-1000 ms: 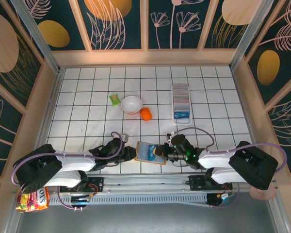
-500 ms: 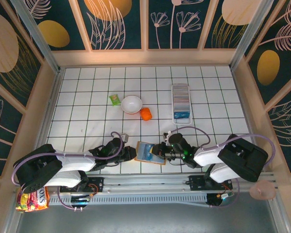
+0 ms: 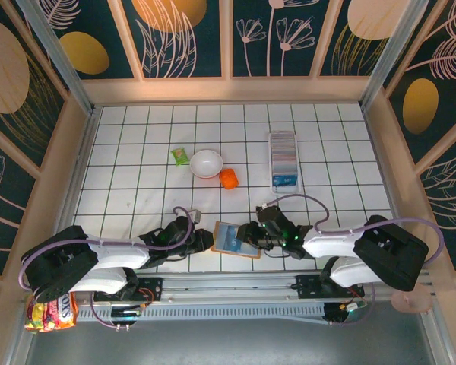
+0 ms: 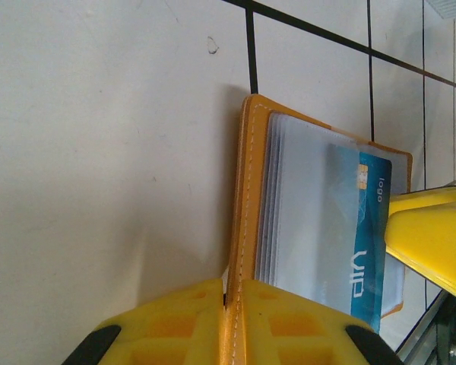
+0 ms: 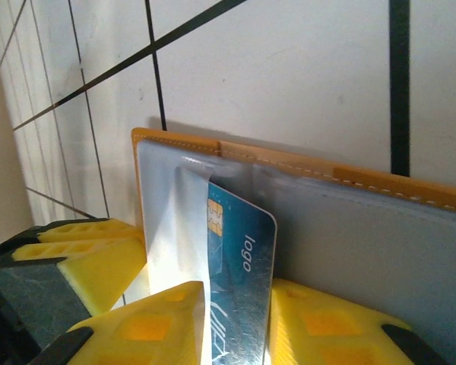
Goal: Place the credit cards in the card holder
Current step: Insert the credit card into the card slot.
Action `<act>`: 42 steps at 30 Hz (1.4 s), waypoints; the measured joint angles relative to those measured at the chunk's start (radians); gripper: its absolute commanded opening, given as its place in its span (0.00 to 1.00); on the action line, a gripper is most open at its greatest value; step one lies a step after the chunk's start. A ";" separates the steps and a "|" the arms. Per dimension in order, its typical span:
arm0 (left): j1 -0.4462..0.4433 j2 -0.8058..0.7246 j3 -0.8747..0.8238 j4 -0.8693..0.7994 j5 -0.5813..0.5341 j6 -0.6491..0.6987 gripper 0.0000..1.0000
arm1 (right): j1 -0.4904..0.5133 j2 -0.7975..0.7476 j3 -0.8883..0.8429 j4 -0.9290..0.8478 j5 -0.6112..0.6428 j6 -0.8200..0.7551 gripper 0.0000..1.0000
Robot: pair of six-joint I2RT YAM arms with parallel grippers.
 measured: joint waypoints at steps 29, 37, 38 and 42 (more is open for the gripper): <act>-0.028 0.006 -0.010 0.029 -0.038 0.000 0.13 | 0.082 0.104 0.186 -0.238 0.100 -0.100 0.02; -0.042 0.006 -0.018 0.045 -0.061 -0.010 0.13 | 0.082 0.137 0.214 -0.241 0.101 -0.112 0.08; -0.043 0.006 -0.019 0.050 -0.063 -0.011 0.13 | 0.084 0.135 0.217 -0.247 0.107 -0.119 0.11; -0.049 0.006 -0.020 0.052 -0.068 -0.015 0.13 | 0.108 0.091 0.244 -0.321 0.150 -0.132 0.25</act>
